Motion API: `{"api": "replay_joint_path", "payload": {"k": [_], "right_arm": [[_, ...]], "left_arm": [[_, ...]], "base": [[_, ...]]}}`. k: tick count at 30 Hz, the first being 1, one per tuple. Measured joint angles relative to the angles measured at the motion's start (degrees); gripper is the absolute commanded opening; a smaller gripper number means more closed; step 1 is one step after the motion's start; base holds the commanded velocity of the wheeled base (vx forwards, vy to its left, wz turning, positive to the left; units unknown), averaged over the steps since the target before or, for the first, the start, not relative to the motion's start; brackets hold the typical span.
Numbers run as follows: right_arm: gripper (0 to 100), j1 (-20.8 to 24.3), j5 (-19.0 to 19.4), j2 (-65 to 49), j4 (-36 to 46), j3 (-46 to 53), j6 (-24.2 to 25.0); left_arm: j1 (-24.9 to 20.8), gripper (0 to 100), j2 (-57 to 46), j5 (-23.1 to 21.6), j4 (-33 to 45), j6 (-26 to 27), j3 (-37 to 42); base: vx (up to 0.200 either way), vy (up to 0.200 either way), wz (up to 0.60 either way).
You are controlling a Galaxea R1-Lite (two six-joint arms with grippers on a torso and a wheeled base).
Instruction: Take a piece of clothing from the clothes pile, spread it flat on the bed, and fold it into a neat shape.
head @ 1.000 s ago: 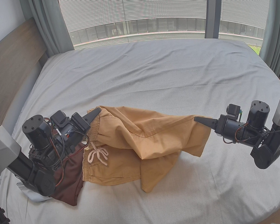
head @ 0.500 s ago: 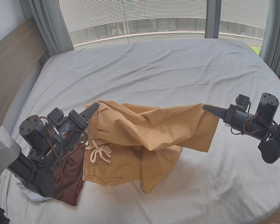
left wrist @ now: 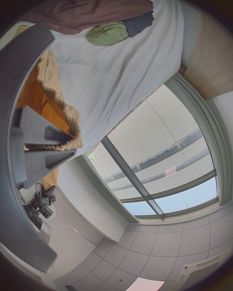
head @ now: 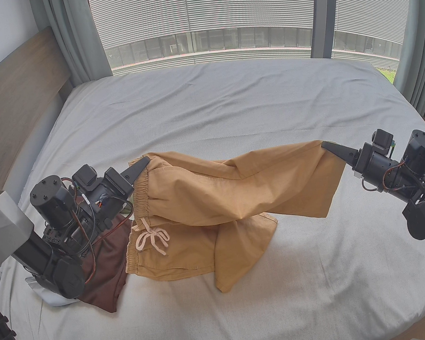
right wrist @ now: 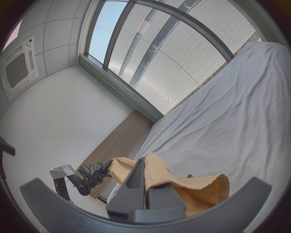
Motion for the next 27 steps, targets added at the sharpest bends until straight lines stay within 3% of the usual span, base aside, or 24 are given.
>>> {"api": "replay_joint_path", "payload": {"k": [27], "right_arm": [[0, -4.6, 2.5, -7.4, 0.5, 0.1, 3.2]], "left_arm": [[-0.1, 0, 2.6, 0.3, 0.0, 0.6, -0.9]], "base": [[0.000, 0.000, 0.00]]}}
